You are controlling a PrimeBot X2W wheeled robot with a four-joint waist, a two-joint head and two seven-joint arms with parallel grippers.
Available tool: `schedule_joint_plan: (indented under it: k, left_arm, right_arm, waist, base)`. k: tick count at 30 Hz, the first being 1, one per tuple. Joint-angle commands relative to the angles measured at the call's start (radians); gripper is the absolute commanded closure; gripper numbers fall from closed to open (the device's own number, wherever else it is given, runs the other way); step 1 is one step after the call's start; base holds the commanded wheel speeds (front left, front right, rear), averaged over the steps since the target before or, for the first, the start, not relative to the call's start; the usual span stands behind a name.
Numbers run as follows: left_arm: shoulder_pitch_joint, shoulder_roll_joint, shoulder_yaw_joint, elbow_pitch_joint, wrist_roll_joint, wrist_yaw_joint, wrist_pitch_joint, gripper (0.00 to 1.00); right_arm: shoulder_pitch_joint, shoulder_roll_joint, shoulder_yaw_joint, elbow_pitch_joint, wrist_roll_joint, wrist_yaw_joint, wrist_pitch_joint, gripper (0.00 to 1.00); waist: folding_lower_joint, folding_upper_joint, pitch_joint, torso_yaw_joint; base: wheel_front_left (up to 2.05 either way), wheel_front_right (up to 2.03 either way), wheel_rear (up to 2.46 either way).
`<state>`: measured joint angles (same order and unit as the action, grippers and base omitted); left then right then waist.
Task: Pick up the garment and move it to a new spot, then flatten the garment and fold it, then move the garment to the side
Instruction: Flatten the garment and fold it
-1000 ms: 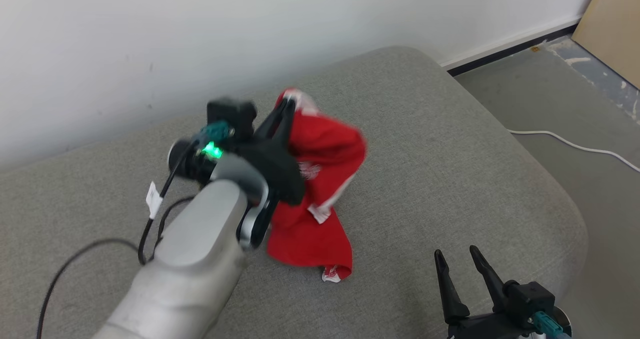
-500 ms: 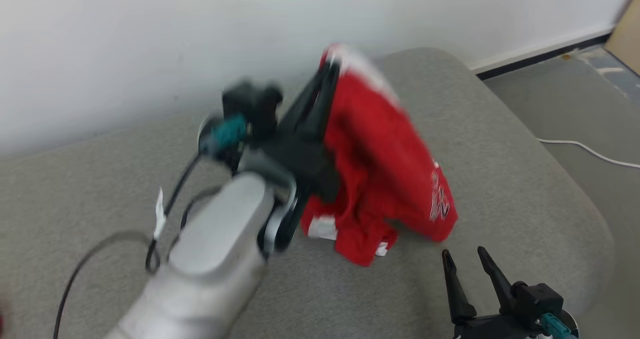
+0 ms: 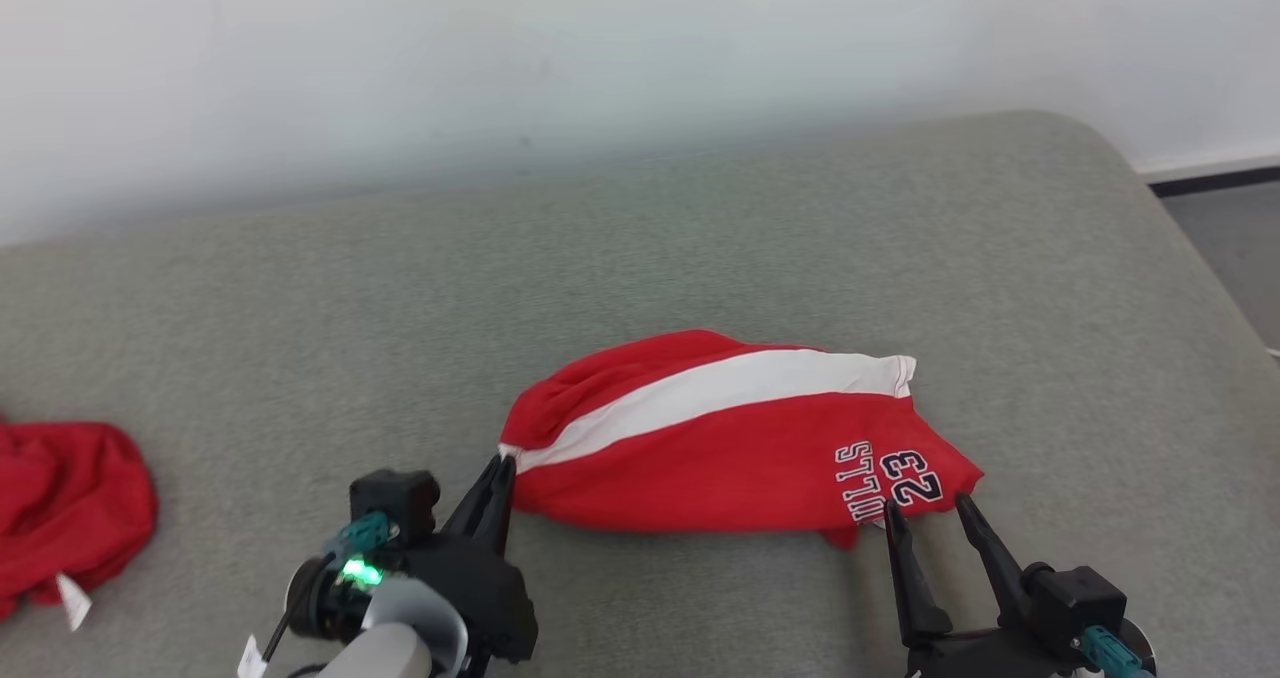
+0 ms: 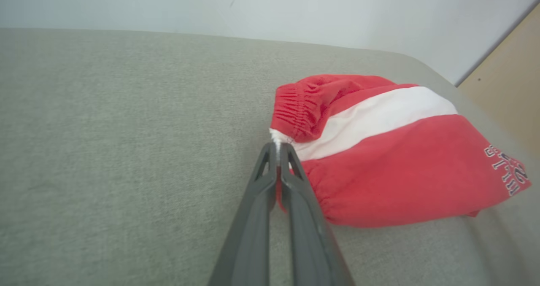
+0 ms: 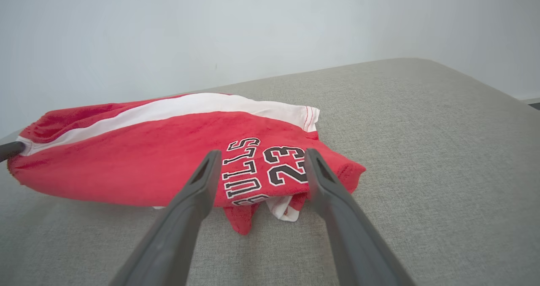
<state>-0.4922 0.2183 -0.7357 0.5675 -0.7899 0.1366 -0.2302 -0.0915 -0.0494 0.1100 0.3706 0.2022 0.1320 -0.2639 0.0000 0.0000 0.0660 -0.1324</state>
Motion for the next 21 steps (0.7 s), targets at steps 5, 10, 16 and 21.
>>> schedule_joint_plan:
  k: [5,10,16,21]
  left_arm:
    - [0.058,0.006,0.034,0.012,-0.022,0.031,-0.019,1.0]
    - [0.113,0.007,0.092,0.011,0.002,0.056,-0.035,0.0]
    - [0.185,-0.004,0.224,-0.084,0.075,0.059,-0.035,0.0]
    - [0.288,-0.026,0.388,-0.236,0.223,0.044,-0.034,0.0]
  right_arm:
    - [-0.008,-0.002,0.01,0.006,0.009,-0.003,-0.001,0.0]
    - [-0.007,-0.002,0.008,0.014,0.0,-0.003,-0.001,0.0]
    - [0.011,-0.002,-0.002,0.022,-0.004,-0.003,-0.001,0.0]
    - [0.022,-0.001,-0.028,0.017,-0.016,-0.003,-0.001,0.0]
  waist:
    - [0.0,0.0,0.004,0.07]
    - [0.0,0.0,-0.007,0.059]
    - [0.0,0.0,-0.042,0.049]
    - [0.0,0.0,-0.07,0.057]
  base:
    - [0.0,0.0,0.0]
    - [0.0,0.0,0.0]
    - [0.0,0.0,0.0]
    - [0.0,0.0,0.0]
